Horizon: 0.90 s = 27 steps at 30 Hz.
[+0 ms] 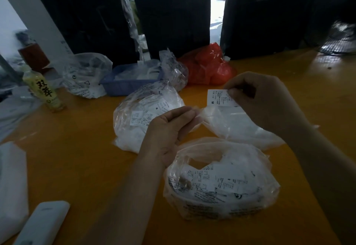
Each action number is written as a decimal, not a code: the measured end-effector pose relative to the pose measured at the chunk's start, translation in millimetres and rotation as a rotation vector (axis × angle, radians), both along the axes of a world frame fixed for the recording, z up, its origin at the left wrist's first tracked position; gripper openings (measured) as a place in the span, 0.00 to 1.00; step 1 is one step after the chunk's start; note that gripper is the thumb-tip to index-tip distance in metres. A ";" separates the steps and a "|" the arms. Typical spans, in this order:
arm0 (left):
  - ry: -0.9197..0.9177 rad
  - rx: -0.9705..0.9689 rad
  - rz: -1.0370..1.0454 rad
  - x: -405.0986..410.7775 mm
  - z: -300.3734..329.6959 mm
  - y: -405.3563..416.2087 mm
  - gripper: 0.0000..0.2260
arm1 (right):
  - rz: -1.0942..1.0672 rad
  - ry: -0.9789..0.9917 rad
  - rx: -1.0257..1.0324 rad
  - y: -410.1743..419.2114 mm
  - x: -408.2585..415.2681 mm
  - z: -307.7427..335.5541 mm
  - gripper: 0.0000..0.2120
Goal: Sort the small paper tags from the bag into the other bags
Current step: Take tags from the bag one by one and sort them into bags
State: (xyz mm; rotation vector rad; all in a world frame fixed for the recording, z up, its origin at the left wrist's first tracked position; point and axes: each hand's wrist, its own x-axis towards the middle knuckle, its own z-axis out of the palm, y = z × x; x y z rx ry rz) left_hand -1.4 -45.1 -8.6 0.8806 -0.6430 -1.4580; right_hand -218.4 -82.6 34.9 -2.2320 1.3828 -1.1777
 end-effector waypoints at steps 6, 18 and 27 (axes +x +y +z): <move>0.015 -0.010 -0.030 -1.3 2.1 1.9 0.18 | -0.019 0.085 -0.038 2.3 8.4 -5.0 0.07; -0.229 -0.038 0.005 -4.9 2.4 3.6 0.14 | 0.075 0.223 0.008 19.2 16.0 0.9 0.06; -0.229 0.015 0.041 -7.0 7.2 5.9 0.07 | 0.104 -0.261 0.264 -1.4 15.0 -14.4 0.04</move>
